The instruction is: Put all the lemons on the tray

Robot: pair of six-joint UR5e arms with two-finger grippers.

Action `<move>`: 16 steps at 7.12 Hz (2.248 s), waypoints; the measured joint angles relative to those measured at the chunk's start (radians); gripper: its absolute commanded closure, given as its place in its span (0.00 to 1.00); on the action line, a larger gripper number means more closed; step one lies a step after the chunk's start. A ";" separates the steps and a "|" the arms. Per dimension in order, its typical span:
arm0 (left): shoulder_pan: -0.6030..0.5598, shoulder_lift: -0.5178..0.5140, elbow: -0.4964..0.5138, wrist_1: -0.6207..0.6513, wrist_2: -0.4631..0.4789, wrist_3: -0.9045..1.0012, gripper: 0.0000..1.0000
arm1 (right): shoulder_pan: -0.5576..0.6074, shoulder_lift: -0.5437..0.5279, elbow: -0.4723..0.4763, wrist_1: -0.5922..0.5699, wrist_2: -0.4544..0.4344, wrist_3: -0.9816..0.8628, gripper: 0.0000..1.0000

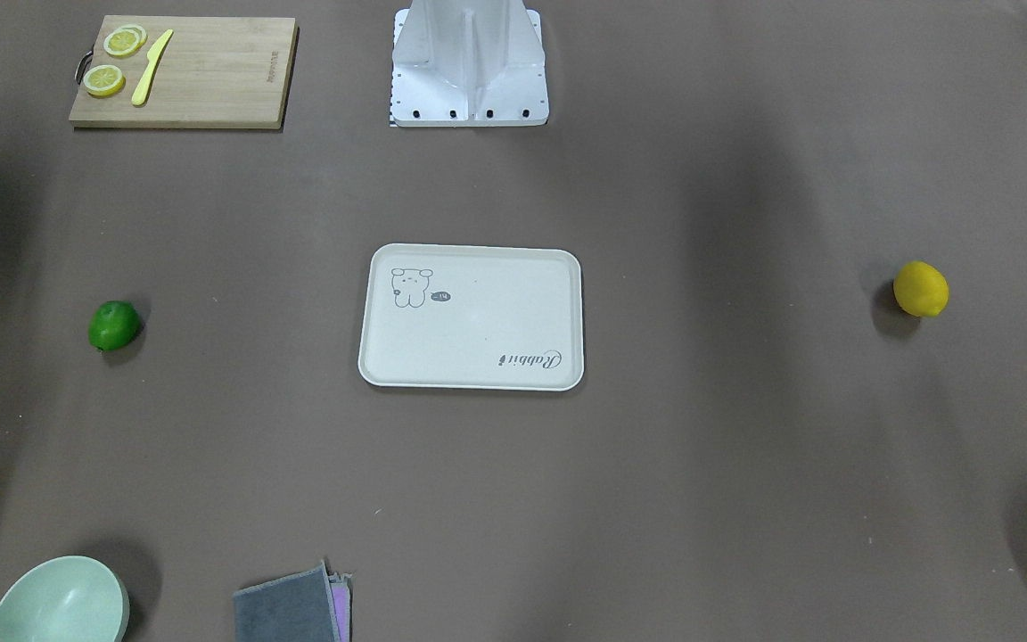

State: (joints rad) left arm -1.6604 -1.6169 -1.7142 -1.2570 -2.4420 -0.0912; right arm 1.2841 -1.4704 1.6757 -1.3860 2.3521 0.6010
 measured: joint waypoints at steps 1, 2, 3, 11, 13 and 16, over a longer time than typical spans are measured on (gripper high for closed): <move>0.012 -0.023 0.014 -0.001 -0.002 -0.038 0.03 | -0.064 0.036 -0.005 0.001 -0.040 0.056 0.01; 0.045 -0.039 0.020 -0.007 -0.002 -0.084 0.03 | -0.117 0.070 -0.017 0.001 -0.074 0.089 0.01; 0.094 -0.054 0.025 -0.036 0.001 -0.148 0.03 | -0.158 0.099 -0.034 0.002 -0.093 0.106 0.01; 0.421 0.007 0.169 -0.666 0.130 -0.615 0.05 | -0.291 0.096 -0.093 0.093 -0.154 0.197 0.01; 0.468 0.017 0.182 -0.752 0.148 -0.681 0.04 | -0.298 0.091 -0.106 0.104 -0.149 0.204 0.01; 0.541 0.087 0.154 -0.895 0.159 -0.779 0.04 | -0.340 0.113 -0.114 0.104 -0.136 0.209 0.09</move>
State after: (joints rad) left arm -1.1198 -1.5300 -1.5604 -2.1518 -2.2828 -0.8702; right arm 0.9445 -1.3570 1.5621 -1.2823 2.2161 0.8102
